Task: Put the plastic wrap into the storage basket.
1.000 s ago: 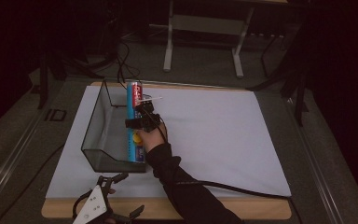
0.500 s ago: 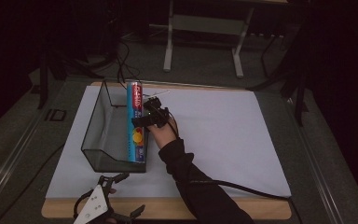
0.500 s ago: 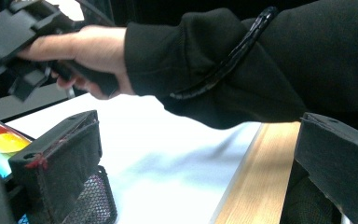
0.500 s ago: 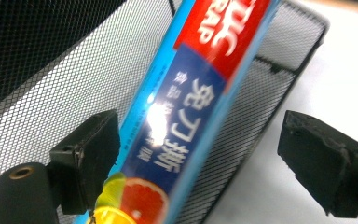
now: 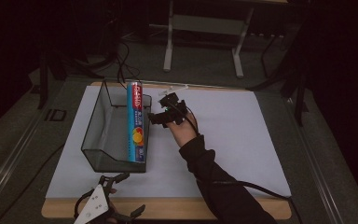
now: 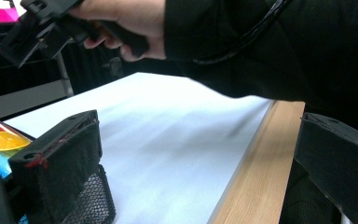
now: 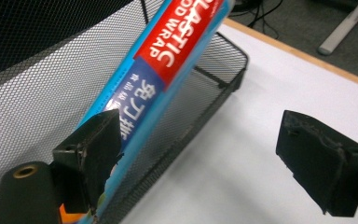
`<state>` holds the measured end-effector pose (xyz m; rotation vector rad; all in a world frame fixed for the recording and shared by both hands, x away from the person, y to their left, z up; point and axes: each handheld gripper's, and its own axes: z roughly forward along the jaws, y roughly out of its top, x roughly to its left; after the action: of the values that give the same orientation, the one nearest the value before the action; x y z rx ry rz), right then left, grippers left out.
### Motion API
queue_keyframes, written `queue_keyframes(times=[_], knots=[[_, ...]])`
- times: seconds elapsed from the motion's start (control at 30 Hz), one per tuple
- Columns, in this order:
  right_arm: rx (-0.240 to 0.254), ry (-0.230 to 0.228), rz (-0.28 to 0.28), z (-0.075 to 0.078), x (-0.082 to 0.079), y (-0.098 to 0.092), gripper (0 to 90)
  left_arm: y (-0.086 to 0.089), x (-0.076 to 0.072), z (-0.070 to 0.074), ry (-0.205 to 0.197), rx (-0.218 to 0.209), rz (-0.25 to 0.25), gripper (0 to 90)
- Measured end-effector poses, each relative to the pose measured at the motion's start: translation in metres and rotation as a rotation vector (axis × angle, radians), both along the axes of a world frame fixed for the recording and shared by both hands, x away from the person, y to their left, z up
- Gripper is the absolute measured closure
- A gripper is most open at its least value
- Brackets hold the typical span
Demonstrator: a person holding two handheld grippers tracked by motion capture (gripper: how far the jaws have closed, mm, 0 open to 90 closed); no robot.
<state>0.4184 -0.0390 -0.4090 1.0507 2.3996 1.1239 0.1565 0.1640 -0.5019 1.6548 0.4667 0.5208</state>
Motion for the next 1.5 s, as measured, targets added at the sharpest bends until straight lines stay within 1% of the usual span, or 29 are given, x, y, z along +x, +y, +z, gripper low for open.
queue_keyframes(times=[0.07,0.17,0.23,0.37,0.47,0.53,0.63,0.73,0.87,0.97,1.03,1.1,1.33,1.37,1.47,1.5], knots=[[-0.009,-0.021,0.000,0.003,-0.002,-0.006,14.1,0.000,0.000,0.000,0.001,0.000,-0.003,1.2],[-0.018,-0.034,0.007,0.006,-0.006,-0.016,14.0,0.000,0.000,0.000,0.001,0.000,-0.004,1.2],[-0.015,-0.046,0.010,0.007,-0.009,-0.024,14.0,0.000,0.000,0.000,0.000,0.001,-0.003,1.2],[-0.039,-0.061,0.012,0.007,-0.014,-0.039,14.0,0.000,0.000,0.000,-0.002,0.002,0.000,1.2],[-0.039,-0.073,0.010,0.006,-0.018,-0.051,14.0,0.000,0.000,0.000,0.000,-0.001,0.000,1.2],[-0.030,-0.071,0.015,0.005,-0.021,-0.059,14.0,-0.001,0.000,0.000,0.000,-0.001,0.000,1.2],[-0.026,-0.079,0.014,0.003,-0.028,-0.070,14.0,-0.001,0.000,0.000,-0.001,0.000,-0.001,1.2],[-0.026,-0.110,0.002,0.002,-0.036,-0.082,14.1,-0.001,0.000,0.000,0.000,-0.003,-0.002,1.2],[-0.010,-0.109,-0.004,-0.001,-0.041,-0.099,14.1,-0.002,0.000,-0.001,0.001,-0.002,-0.003,1.2],[-0.014,-0.108,0.001,-0.003,-0.046,-0.109,14.1,-0.002,0.000,-0.001,0.001,0.002,-0.004,1.2],[-0.013,-0.107,0.000,-0.007,-0.050,-0.118,14.1,-0.002,0.001,-0.001,0.005,-0.001,-0.005,1.2],[-0.026,-0.105,-0.002,-0.011,-0.054,-0.125,14.0,-0.002,0.000,-0.001,0.004,0.000,-0.005,1.2],[-0.014,-0.092,-0.002,-0.025,-0.069,-0.149,14.1,-0.002,0.000,-0.001,0.003,0.004,-0.004,1.2],[-0.013,-0.099,-0.004,-0.026,-0.071,-0.152,14.1,-0.002,0.000,-0.001,0.002,0.004,-0.003,1.2],[-0.013,-0.100,-0.003,-0.030,-0.079,-0.159,14.1,-0.002,0.000,-0.001,0.001,0.002,-0.001,1.2],[-0.009,-0.108,-0.007,-0.032,-0.082,-0.162,14.1,-0.002,0.000,-0.001,0.001,0.002,0.000,1.2]])
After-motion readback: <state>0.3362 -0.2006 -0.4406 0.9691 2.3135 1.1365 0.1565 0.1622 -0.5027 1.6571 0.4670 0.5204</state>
